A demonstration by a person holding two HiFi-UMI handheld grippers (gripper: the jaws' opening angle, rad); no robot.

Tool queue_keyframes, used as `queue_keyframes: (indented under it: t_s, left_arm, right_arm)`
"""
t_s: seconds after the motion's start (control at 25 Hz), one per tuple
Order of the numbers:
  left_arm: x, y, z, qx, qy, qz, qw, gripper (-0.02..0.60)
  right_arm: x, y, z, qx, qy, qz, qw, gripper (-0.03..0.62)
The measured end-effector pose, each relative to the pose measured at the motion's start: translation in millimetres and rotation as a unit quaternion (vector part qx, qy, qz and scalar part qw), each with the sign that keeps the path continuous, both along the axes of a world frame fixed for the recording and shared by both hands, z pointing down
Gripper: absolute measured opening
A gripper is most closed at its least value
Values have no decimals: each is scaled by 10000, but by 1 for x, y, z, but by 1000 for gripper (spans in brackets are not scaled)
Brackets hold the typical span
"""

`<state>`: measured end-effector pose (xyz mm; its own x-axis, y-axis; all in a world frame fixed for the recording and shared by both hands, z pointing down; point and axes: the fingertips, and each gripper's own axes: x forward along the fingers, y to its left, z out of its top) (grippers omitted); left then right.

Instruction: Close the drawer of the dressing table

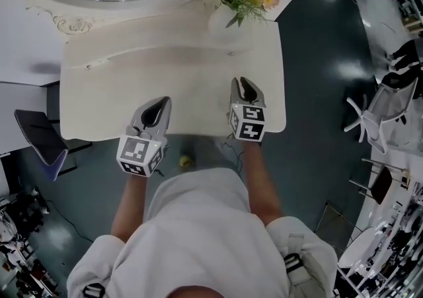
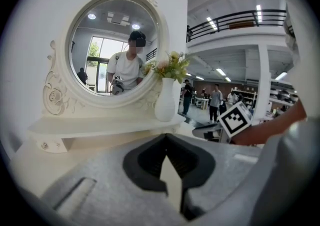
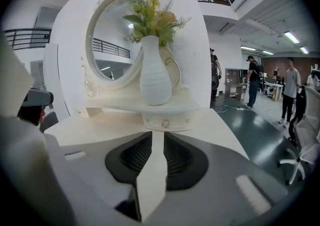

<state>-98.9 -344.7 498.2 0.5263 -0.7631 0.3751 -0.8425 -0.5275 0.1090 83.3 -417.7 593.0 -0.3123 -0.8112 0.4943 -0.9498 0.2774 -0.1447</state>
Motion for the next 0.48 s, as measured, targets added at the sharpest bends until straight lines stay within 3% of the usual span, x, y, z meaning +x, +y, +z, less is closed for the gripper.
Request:
queue_keyframes:
  t_s: [0.48]
  left_arm:
    - [-19, 59, -33, 333, 201, -18, 9992, -1]
  right_arm:
    - [0, 84, -49, 369, 131, 71, 9992, 16]
